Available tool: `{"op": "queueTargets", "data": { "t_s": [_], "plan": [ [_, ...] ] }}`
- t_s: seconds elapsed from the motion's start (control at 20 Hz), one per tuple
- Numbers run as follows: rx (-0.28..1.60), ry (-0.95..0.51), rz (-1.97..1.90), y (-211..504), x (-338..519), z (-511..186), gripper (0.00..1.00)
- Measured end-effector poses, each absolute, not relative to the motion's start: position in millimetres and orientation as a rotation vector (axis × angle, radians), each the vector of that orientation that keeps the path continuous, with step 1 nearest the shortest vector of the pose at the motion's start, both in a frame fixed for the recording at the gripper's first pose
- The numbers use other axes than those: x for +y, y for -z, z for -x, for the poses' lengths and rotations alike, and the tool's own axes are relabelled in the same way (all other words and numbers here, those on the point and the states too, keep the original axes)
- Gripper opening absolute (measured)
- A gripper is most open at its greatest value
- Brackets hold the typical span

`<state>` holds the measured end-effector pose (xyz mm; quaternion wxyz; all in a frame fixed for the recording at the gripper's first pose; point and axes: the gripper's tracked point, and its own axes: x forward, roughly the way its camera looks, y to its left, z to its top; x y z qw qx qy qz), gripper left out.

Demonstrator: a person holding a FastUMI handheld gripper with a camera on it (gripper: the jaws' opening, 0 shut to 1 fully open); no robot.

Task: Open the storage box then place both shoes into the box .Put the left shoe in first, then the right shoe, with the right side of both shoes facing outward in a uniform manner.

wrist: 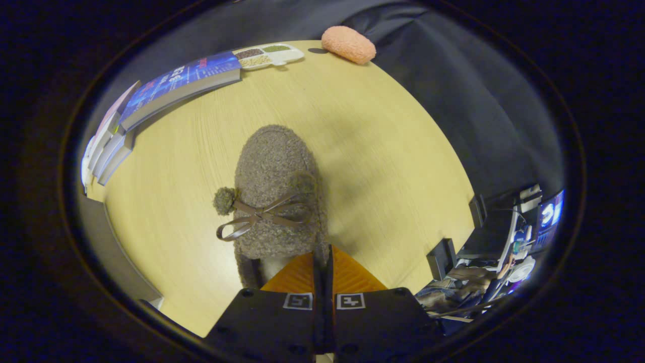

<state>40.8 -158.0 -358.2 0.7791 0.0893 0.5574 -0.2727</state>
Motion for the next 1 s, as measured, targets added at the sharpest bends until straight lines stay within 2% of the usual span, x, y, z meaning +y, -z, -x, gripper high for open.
{"op": "queueTargets", "data": {
  "t_s": [0.5,1.0],
  "plan": [
    [1.177,0.698,0.023,297.9,-159.8,-6.5,0.04],
    [1.036,0.647,0.221,197.8,-96.9,-9.6,0.04]
  ]
}}
